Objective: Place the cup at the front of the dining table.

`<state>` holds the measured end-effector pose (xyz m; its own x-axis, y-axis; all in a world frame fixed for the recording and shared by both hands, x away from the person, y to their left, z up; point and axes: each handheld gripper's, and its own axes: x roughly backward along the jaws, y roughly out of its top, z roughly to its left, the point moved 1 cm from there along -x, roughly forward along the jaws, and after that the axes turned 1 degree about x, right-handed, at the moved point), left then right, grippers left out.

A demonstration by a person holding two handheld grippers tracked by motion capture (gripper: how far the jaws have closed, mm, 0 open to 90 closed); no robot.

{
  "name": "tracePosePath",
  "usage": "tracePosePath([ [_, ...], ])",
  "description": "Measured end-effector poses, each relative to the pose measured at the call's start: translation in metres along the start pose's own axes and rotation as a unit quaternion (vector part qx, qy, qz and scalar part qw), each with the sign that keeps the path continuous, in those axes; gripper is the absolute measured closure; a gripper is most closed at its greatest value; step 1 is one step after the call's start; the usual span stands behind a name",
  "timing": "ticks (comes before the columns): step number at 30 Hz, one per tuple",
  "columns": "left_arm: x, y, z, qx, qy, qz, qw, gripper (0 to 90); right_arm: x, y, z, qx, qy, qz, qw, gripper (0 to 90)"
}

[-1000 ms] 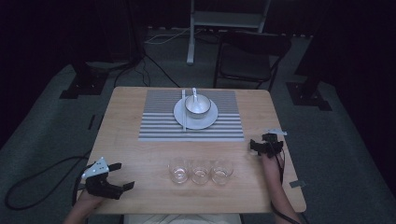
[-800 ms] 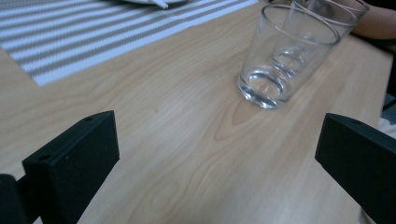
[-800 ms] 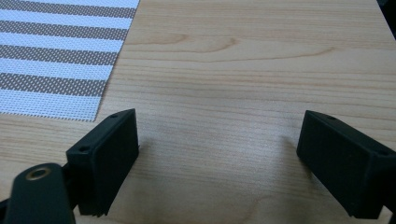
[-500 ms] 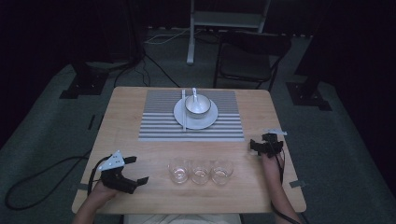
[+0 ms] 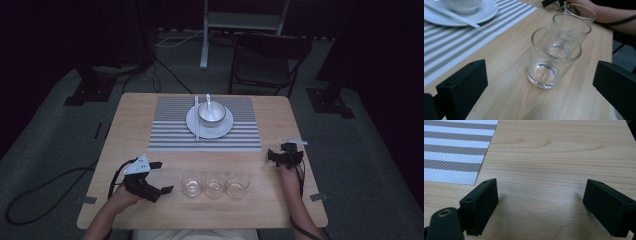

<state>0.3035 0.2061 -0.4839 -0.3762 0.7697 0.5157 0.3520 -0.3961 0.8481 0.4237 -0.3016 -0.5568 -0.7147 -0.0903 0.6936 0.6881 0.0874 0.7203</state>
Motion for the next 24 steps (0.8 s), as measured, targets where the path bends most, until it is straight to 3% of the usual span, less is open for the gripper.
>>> tracePosePath([
  [5,-0.010,0.016,-0.003,-0.017,-0.006,0.000,0.9998,0.2,0.000,0.000,0.000,0.000,0.000,0.000,1.0000,12.0],
  [16,-0.028,0.045,-0.010,-0.046,-0.035,0.028,0.9979,0.2,0.000,0.000,0.000,0.000,0.000,-0.001,1.0000,12.1],
  [23,-0.039,0.062,-0.019,-0.077,-0.026,0.041,0.9959,0.2,0.000,0.000,0.000,0.001,0.000,0.000,1.0000,12.0],
  [24,-0.040,0.065,-0.020,-0.079,-0.033,0.044,0.9953,0.2,0.000,0.000,0.000,0.001,0.000,0.000,1.0000,12.1],
])
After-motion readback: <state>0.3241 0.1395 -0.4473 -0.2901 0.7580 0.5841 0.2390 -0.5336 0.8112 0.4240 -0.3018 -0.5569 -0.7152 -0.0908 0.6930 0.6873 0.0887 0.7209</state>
